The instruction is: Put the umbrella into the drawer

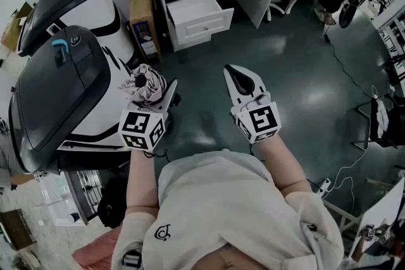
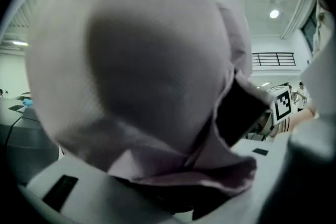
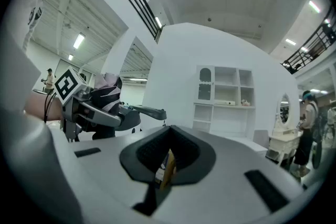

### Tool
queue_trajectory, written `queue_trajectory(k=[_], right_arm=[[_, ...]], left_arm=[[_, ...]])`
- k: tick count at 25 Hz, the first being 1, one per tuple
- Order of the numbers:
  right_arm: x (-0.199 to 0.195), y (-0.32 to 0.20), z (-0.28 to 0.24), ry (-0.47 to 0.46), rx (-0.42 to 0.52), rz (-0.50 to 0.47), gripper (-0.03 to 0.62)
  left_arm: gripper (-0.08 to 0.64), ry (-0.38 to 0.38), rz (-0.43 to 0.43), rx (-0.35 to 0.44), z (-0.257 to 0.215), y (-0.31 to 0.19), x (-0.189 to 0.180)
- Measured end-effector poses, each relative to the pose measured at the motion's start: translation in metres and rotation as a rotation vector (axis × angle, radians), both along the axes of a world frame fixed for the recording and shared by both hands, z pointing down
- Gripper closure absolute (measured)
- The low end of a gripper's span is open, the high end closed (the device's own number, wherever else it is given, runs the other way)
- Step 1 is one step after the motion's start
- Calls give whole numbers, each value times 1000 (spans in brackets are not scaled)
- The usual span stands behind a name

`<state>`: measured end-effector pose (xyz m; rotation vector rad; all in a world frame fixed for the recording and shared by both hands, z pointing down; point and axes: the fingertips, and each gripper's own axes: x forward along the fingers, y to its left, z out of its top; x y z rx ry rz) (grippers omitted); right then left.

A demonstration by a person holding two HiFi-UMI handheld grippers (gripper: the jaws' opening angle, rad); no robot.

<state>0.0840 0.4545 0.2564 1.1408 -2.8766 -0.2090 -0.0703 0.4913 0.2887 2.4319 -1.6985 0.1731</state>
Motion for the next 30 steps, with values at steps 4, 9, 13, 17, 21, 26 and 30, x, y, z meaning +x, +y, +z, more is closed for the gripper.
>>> queue_trajectory(k=[4,9,13,17,21,26,30], right_arm=[[-4,0,0,-6,-2,7,588],[-9,2,-2,-5,3,12,588],[-14,2,-1,-32,-12,29,588],[-19,2,1,-98,-37,46,586],[-22,-4,9,-76,-40,75,586],[-21,-26,19,-75,-61,73,586],[-20,-64,33,-91,-75,32,586]], left_arm=[[347,2,12,12,-2,-2,-2],[347,-10,22,10,-1,-2,-5],[347,-3,38,21,0,-2,-10],[347,3,59,25,3,-2,-18],[347,-7,80,4,12,-7,-21],[347,-15,80,-21,27,-27,-16],[347,-21,50,-32,36,-59,-12]])
